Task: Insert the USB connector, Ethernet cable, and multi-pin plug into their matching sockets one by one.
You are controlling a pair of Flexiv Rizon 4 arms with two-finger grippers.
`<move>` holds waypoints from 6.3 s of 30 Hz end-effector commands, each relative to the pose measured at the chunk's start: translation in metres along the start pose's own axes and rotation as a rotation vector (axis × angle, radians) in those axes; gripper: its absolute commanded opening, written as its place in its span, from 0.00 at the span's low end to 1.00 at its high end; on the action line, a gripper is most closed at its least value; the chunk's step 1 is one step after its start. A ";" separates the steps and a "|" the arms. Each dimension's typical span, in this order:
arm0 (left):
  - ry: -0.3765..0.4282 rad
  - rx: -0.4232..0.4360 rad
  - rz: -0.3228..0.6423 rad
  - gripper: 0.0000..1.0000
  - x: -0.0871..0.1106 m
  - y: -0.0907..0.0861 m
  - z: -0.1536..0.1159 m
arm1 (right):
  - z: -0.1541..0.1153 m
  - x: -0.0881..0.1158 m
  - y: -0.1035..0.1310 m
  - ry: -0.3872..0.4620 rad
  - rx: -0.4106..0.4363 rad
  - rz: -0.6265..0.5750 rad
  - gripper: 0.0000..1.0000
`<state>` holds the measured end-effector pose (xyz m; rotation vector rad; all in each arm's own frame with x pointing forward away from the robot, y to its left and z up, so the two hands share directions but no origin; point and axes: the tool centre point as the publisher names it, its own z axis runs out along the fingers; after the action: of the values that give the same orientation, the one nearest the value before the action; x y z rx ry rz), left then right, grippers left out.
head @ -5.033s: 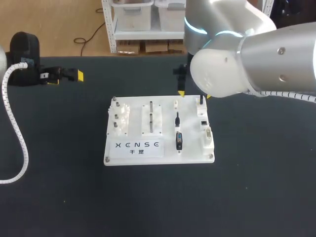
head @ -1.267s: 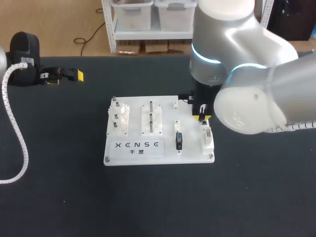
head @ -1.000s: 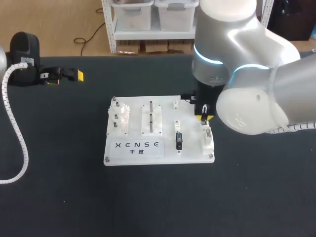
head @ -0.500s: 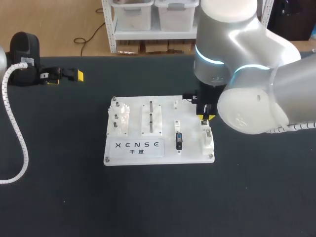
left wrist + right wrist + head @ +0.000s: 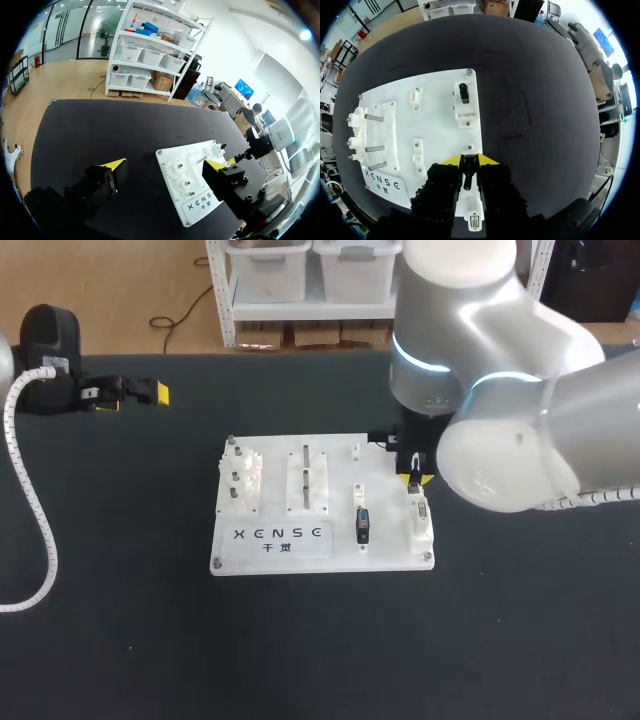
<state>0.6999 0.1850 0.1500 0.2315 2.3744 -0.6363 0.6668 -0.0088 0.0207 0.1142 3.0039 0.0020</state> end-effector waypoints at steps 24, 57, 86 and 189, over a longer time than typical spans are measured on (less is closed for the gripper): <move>0.000 0.000 0.000 1.00 0.000 0.000 0.000 | 0.023 0.003 -0.002 0.049 0.040 0.042 0.00; 0.000 0.000 0.000 1.00 0.000 0.000 0.000 | -0.026 0.053 0.070 0.042 -0.010 -0.103 1.00; 0.000 0.000 0.000 1.00 0.000 0.000 0.000 | 0.003 0.072 0.071 0.125 -0.017 -0.103 0.44; 0.000 0.000 0.000 1.00 0.000 0.000 0.000 | -0.058 0.065 -0.007 -0.028 -0.004 -0.033 0.00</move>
<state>0.6999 0.1850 0.1500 0.2315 2.3744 -0.6363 0.5965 -0.0094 0.0687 0.0615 2.9842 0.0014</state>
